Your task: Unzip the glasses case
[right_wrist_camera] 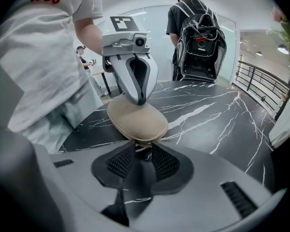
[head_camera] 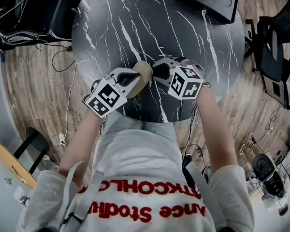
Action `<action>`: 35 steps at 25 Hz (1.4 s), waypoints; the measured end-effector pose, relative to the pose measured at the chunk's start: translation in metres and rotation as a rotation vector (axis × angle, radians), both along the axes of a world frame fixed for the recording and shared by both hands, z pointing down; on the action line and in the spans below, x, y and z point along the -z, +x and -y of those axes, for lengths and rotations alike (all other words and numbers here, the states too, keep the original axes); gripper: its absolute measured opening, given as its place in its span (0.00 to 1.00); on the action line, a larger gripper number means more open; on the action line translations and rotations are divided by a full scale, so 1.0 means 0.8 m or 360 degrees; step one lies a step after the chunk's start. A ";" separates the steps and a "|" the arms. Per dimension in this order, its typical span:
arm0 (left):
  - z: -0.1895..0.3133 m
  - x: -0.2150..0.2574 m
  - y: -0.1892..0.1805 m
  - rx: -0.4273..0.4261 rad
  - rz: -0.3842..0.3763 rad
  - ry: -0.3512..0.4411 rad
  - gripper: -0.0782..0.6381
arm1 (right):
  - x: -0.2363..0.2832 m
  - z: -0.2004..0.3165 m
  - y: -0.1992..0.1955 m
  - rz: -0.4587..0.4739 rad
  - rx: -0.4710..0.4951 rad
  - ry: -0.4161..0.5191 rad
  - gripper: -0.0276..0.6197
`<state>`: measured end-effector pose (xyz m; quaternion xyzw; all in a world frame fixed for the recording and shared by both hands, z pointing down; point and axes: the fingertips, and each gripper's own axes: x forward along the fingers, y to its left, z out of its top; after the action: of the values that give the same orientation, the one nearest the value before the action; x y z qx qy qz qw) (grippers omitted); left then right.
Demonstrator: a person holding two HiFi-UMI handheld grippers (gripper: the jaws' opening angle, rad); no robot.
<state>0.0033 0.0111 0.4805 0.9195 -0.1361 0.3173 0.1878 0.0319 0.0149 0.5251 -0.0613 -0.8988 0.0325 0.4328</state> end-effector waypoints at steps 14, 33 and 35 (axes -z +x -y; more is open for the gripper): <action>-0.006 -0.001 0.001 -0.0009 -0.0020 -0.0030 0.12 | 0.002 -0.014 0.008 0.0016 -0.0183 0.0021 0.09; -0.013 -0.001 0.002 0.0009 -0.0069 -0.0023 0.12 | 0.003 -0.040 0.009 0.0143 -0.0576 -0.0103 0.09; -0.013 -0.001 0.002 0.0008 -0.0072 -0.0030 0.12 | 0.002 -0.039 0.010 0.0148 -0.0599 -0.0097 0.09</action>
<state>0.0053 0.0219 0.4812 0.9244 -0.1311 0.2972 0.2001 0.0396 0.0460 0.5231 0.0932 -0.9120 0.1373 0.3751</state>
